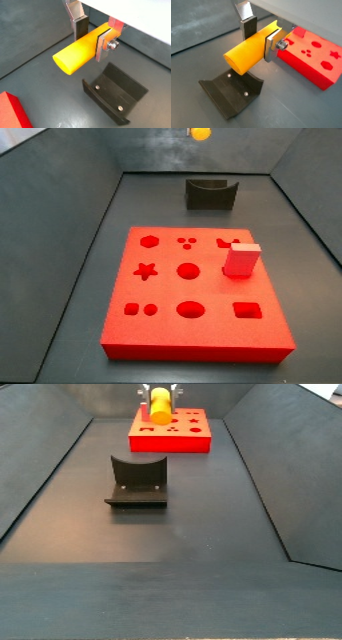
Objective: Pick up the oval object. Move up. Place the oval object on the fixture. Regrasp the oval object. Move to above the board. Insert the oval object.
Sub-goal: Place the oval object on the fixture.
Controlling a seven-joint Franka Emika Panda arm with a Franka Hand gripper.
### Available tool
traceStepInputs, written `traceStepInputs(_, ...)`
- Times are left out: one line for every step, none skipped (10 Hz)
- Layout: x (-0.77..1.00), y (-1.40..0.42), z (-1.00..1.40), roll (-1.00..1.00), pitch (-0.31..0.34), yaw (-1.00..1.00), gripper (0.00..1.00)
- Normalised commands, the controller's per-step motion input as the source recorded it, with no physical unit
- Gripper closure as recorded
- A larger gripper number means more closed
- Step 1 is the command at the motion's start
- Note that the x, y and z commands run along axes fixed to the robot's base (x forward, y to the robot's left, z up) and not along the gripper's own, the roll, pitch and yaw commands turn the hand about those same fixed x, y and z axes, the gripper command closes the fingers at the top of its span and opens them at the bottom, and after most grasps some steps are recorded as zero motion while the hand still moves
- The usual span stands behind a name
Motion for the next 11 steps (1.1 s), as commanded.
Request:
traceStepInputs(0.71, 0.14, 0.01, -1.0, -0.053, -0.08, 1.0)
traceStepInputs(0.65, 0.1, 0.02, -1.0, -0.029, -0.08, 1.0)
traceStepInputs(0.58, 0.08, 0.0, -1.0, -0.006, -0.08, 1.0)
traceStepInputs(0.53, 0.07, -0.02, -1.0, 0.004, -0.08, 1.0)
traceStepInputs(0.44, 0.06, -0.01, -1.0, 0.024, -0.09, 1.0)
traceStepInputs(0.37, 0.05, -0.02, -1.0, 0.039, -0.09, 1.0)
traceStepInputs(0.33, 0.05, -0.02, -1.0, 0.048, -0.09, 1.0)
traceStepInputs(0.25, 0.05, -0.02, -0.89, 0.06, -0.1, 1.0)
traceStepInputs(0.16, 0.05, -0.02, -0.68, 0.063, -0.09, 1.0)
traceStepInputs(0.1, 0.05, -0.02, -0.51, 0.062, -0.1, 1.0)
traceStepInputs(0.07, 0.05, -0.02, -0.35, 0.047, -0.1, 1.0)
